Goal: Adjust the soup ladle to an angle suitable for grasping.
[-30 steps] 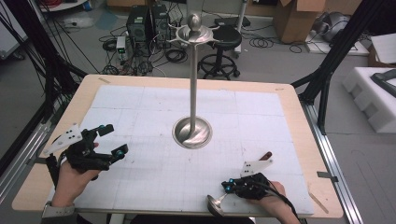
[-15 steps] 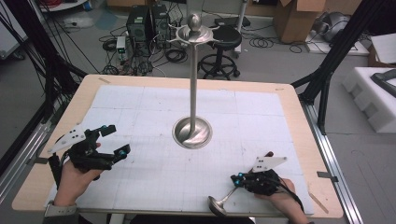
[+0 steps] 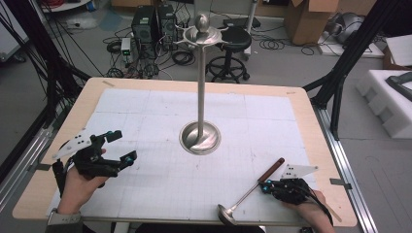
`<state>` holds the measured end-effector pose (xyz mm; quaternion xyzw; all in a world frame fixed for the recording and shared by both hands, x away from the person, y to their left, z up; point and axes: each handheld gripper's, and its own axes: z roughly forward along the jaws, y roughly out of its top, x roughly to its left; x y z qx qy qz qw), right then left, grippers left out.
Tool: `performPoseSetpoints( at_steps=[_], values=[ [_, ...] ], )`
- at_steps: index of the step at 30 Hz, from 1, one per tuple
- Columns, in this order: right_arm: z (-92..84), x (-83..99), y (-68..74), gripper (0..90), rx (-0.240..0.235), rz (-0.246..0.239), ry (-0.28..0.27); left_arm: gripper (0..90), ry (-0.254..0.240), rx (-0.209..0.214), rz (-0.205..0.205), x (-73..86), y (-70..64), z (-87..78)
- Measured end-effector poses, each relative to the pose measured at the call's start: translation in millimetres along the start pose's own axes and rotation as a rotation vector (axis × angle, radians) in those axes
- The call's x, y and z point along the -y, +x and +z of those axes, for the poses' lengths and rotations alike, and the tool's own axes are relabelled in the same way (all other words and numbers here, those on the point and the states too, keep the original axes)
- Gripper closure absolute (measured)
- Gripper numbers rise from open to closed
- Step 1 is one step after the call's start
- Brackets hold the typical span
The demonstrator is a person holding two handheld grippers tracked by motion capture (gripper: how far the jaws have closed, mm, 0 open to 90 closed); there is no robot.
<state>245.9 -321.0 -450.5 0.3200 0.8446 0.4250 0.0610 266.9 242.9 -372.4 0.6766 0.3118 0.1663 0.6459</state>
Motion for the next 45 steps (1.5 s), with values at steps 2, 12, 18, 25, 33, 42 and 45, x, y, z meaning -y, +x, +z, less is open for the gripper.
performPoseSetpoints(
  at_steps=[2,12,18,25,33,42,45],
  values=[
    [2.8,-1.8,0.0,89.6,-0.012,0.001,0.004,1.8,0.0,0.0,0.0,0.1,-0.1,0.0],
    [17.8,-14.4,2.1,89.7,-0.011,-0.016,0.022,1.9,-0.002,0.0,0.0,0.2,0.1,-0.1],
    [28.1,-23.6,1.5,89.6,-0.022,-0.023,0.028,1.8,-0.001,0.0,0.001,0.2,0.4,-0.3],
    [42.7,-35.8,-0.9,89.7,-0.044,-0.022,0.035,1.9,0.0,-0.001,0.0,0.3,0.1,0.1],
    [54.6,-45.4,0.4,89.6,-0.044,-0.037,0.036,1.9,0.006,0.0,0.002,0.6,0.3,0.5],
    [64.2,-52.9,4.3,89.6,-0.046,-0.039,0.04,1.9,0.013,-0.003,-0.001,1.5,-0.2,2.2],
    [65.0,-53.4,5.3,89.7,-0.041,-0.044,0.039,1.9,0.015,-0.002,0.0,1.6,-0.3,2.4]
  ],
)
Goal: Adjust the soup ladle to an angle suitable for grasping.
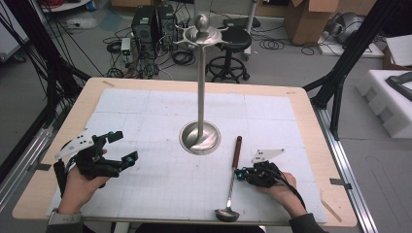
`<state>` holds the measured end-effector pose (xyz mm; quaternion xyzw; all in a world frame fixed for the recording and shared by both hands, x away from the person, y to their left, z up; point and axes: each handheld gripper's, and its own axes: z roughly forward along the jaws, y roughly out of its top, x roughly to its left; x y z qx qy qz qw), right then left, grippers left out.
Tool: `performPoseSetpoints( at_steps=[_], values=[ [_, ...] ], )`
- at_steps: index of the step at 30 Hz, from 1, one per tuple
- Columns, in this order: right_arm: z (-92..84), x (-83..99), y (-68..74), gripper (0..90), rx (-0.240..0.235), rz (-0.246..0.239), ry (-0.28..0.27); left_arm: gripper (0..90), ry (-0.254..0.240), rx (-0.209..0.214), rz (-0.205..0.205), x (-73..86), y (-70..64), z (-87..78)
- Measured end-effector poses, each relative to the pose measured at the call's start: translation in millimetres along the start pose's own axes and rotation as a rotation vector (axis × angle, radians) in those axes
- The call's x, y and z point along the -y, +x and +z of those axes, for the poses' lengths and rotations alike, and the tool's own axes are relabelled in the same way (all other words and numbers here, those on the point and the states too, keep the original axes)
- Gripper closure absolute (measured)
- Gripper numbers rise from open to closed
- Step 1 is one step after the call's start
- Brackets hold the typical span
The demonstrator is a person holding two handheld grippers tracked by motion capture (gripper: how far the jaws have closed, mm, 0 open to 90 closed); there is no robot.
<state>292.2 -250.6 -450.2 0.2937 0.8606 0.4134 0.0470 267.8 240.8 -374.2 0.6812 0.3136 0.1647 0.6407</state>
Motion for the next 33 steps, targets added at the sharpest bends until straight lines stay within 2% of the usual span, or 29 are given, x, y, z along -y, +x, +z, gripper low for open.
performPoseSetpoints(
  at_steps=[6,7,8,9,12,13,14,15,17,19,21,22,24,25,33],
  values=[
    [-1.7,-2.1,3.8,89.6,-0.011,-0.003,-0.024,1.8,-0.009,-0.003,-0.001,-0.9,1.2,-2.5],
    [-4.1,-3.4,8.3,89.6,-0.032,0.0,-0.04,1.9,-0.01,-0.003,-0.002,-0.9,1.3,-2.6],
    [-4.1,-3.4,8.3,89.6,-0.032,0.0,-0.04,1.9,-0.008,-0.005,-0.002,-0.8,1.4,-2.5],
    [-5.5,-5.2,15.2,89.7,-0.058,-0.011,-0.038,1.9,-0.002,-0.006,-0.002,-0.2,1.3,-1.8],
    [-5.1,-7.2,23.5,89.7,-0.083,-0.027,-0.039,1.9,0.003,-0.007,-0.001,-0.1,1.0,-1.1],
    [-3.2,-9.5,32.5,89.6,-0.103,-0.031,-0.025,1.9,0.001,-0.008,-0.003,0.0,0.9,-1.1],
    [-3.2,-9.5,32.5,89.6,-0.103,-0.031,-0.025,1.9,-0.001,-0.008,-0.005,-0.1,0.7,-1.1],
    [0.1,-11.5,40.6,89.7,-0.124,-0.047,-0.013,1.9,-0.002,-0.01,-0.002,-0.3,1.1,-1.6],
    [1.6,-12.1,43.2,89.6,-0.129,-0.056,-0.003,1.8,-0.002,-0.009,-0.002,-0.4,1.4,-2.0],
    [6.4,-13.3,49.2,89.6,-0.135,-0.076,0.031,1.9,-0.006,-0.012,-0.006,-0.5,1.6,-2.4],
    [11.9,-12.4,52.3,89.7,-0.127,-0.06,0.069,1.9,-0.008,-0.011,-0.01,-0.8,2.1,-3.2],
    [11.9,-12.4,52.3,89.7,-0.127,-0.06,0.069,1.9,-0.008,-0.011,-0.01,-0.8,2.1,-3.2],
    [14.1,-10.9,53.6,89.7,-0.153,-0.052,0.083,1.9,-0.012,-0.014,-0.012,-0.8,2.9,-3.9],
    [15.4,-9.3,57.1,89.6,-0.157,-0.073,0.099,1.9,-0.011,-0.016,-0.012,-0.7,3.4,-4.7],
    [11.9,-4.0,62.4,89.7,-0.18,-0.08,0.108,1.8,-0.001,-0.015,-0.012,-0.2,2.9,-3.3]
  ],
)
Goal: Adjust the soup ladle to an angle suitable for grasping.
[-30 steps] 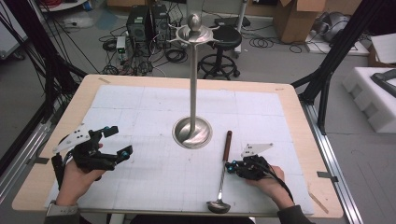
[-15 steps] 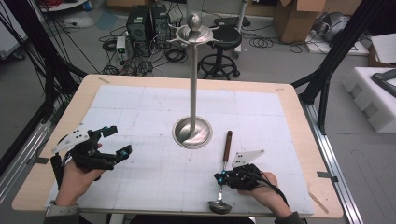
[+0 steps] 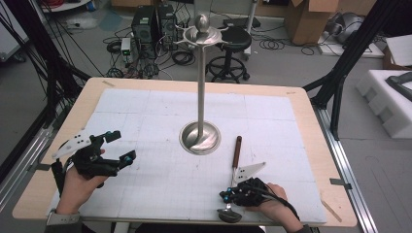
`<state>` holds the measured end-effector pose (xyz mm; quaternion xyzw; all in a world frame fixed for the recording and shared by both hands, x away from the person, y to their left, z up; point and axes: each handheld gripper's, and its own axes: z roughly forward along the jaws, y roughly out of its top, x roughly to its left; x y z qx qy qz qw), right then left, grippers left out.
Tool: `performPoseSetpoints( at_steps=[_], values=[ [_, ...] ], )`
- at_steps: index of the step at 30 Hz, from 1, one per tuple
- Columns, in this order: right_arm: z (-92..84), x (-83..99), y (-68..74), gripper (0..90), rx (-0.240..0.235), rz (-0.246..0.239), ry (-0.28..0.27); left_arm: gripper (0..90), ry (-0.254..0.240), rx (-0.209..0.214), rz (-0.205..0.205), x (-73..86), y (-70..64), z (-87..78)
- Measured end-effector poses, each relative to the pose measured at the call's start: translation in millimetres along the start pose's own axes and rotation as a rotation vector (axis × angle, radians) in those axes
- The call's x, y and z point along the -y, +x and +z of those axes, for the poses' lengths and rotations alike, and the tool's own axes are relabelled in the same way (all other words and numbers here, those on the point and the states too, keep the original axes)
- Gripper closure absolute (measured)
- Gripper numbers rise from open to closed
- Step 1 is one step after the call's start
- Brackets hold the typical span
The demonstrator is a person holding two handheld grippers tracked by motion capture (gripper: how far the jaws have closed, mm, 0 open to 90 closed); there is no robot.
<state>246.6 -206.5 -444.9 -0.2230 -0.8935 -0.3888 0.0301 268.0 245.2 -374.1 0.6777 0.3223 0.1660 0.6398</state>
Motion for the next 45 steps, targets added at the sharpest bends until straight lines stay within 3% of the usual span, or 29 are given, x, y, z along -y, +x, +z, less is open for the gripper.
performPoseSetpoints(
  at_steps=[2,7,13,19,26,30,34,40,45],
  values=[
    [-2.7,4.4,3.5,89.8,0.02,-0.03,-0.014,1.9,0.005,0.005,0.002,0.4,-1.2,1.8],
    [-8.3,12.4,7.4,89.9,0.041,-0.022,-0.025,1.8,0.008,0.005,0.002,0.6,-1.2,1.8],
    [-26.2,25.5,-0.8,90.0,0.032,-0.022,-0.005,1.9,0.005,0.003,0.002,0.3,-0.8,1.0],
    [-42.4,36.0,-12.6,90.0,0.045,0.008,0.005,1.9,0.015,0.004,0.004,1.5,-1.3,3.5],
    [-55.9,38.8,-28.0,90.0,0.069,0.022,0.043,1.9,0.014,0.002,0.001,2.1,-1.1,3.8],
    [-63.0,34.0,-35.4,89.9,0.089,0.005,0.117,1.9,0.012,0.003,-0.002,1.9,-1.1,3.6],
    [-66.1,33.0,-40.5,90.0,0.093,0.007,0.138,1.9,0.009,0.003,-0.003,1.6,-0.7,2.8],
    [-72.8,39.3,-52.5,90.0,0.088,0.06,0.105,1.8,0.012,0.003,-0.003,1.8,-0.5,3.2],
    [-74.8,38.2,-54.3,90.0,0.065,0.074,0.093,1.9,0.015,0.002,-0.005,2.3,-0.6,3.9]
  ],
)
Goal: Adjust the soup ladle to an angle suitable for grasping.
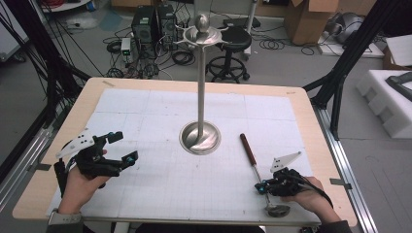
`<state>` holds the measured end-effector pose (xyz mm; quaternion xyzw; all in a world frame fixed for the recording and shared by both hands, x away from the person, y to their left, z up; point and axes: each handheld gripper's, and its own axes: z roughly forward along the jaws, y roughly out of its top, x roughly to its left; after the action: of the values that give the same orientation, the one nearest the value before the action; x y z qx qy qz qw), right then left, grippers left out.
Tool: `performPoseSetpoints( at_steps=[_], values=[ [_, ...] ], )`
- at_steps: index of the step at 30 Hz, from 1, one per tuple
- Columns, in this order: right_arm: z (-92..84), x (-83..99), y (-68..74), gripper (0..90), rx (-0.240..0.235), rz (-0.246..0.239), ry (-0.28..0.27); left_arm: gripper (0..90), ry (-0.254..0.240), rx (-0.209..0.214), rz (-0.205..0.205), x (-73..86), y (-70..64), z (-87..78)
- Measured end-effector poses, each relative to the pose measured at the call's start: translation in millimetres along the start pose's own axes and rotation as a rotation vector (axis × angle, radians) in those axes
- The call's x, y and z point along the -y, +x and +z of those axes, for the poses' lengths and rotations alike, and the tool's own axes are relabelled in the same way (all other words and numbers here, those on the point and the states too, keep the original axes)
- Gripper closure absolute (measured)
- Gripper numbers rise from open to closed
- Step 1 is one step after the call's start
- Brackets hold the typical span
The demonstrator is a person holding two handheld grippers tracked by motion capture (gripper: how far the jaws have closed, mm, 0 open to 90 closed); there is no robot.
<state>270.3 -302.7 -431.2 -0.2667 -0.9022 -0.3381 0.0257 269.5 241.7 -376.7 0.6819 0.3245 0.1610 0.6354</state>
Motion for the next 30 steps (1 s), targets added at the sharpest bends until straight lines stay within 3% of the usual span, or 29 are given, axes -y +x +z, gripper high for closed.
performPoseSetpoints(
  at_steps=[2,5,6,7,13,20,25,30],
  values=[
    [-3.8,-1.8,-1.6,90.0,-0.01,-0.002,-0.03,1.9,-0.001,-0.001,0.002,0.0,0.4,-0.2],
    [-14.3,-8.8,-12.2,89.9,0.033,0.035,-0.104,1.9,0.006,-0.002,0.001,0.9,0.6,0.6],
    [-14.3,-8.8,-12.2,89.9,0.033,0.035,-0.104,1.9,0.006,-0.002,0.001,0.9,0.6,0.6],
    [-17.0,-13.6,-20.8,89.9,0.067,0.061,-0.131,1.9,0.004,0.001,-0.002,1.2,0.2,1.2],
    [-13.9,-28.8,-40.4,89.9,0.131,0.085,-0.161,1.8,0.001,-0.001,-0.004,0.7,1.5,-0.2],
    [4.2,-37.4,-57.7,89.9,0.18,0.079,-0.133,1.9,0.0,0.007,-0.008,0.7,1.2,0.1],
    [10.6,-41.4,-77.0,89.9,0.197,0.138,-0.151,1.8,0.013,0.013,-0.016,1.8,2.2,1.1],
    [18.2,-48.3,-85.0,89.8,0.219,0.141,-0.123,1.9,0.009,0.014,-0.015,1.5,1.9,0.6]
  ],
)
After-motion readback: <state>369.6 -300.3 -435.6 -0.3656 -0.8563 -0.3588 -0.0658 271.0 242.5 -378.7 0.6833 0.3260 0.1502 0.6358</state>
